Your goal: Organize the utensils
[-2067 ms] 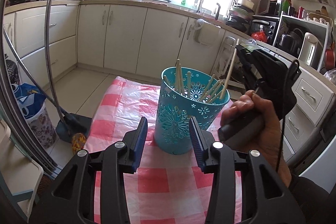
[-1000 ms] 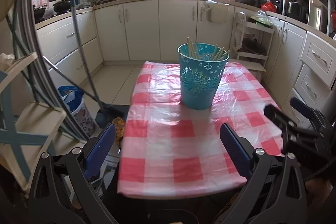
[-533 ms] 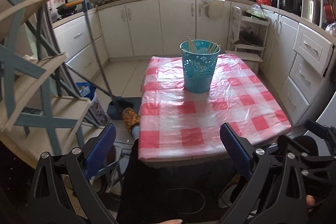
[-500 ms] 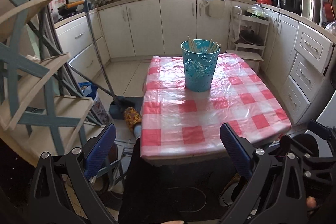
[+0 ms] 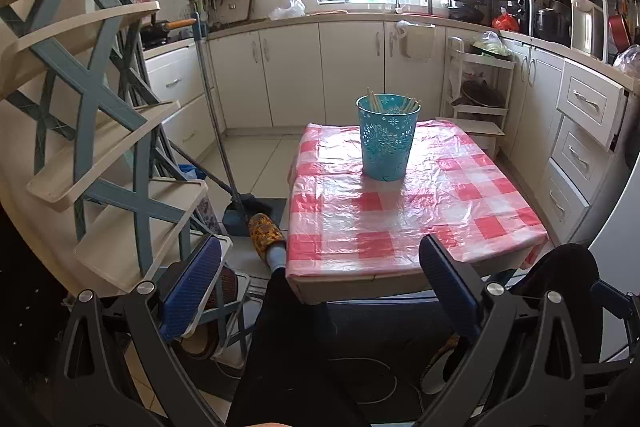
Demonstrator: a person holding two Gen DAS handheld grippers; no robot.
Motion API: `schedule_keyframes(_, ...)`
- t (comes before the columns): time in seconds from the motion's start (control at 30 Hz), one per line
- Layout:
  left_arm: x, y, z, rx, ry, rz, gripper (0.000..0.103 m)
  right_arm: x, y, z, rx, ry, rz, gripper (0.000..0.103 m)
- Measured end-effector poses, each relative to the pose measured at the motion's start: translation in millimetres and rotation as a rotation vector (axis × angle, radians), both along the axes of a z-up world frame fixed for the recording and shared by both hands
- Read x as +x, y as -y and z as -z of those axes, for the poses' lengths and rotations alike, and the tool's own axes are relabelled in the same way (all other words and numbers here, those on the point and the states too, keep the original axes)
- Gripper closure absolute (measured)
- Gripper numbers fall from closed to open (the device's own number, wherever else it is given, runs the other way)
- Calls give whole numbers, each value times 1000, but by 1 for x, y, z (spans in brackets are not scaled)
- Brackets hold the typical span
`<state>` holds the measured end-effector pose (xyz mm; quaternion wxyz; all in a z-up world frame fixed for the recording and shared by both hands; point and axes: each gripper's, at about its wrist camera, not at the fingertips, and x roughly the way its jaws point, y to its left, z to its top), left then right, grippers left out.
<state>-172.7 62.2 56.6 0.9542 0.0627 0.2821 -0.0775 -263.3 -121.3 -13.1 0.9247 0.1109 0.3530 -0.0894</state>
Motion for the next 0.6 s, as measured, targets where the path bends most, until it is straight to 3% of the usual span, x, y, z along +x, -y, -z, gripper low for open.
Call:
schedule_keyframes(0.13,-7,5,6,-8,-17,21,8,-2,-7,3,13,11,-26,7)
schedule_keyframes(0.27,-6,3,14,-70,-74,57,8,2,-10,6,8,-13,-39,7)
schedule_keyframes(0.6,-4,6,30,-38,-118,12,8,9,-10,18,12,-65,-37,7)
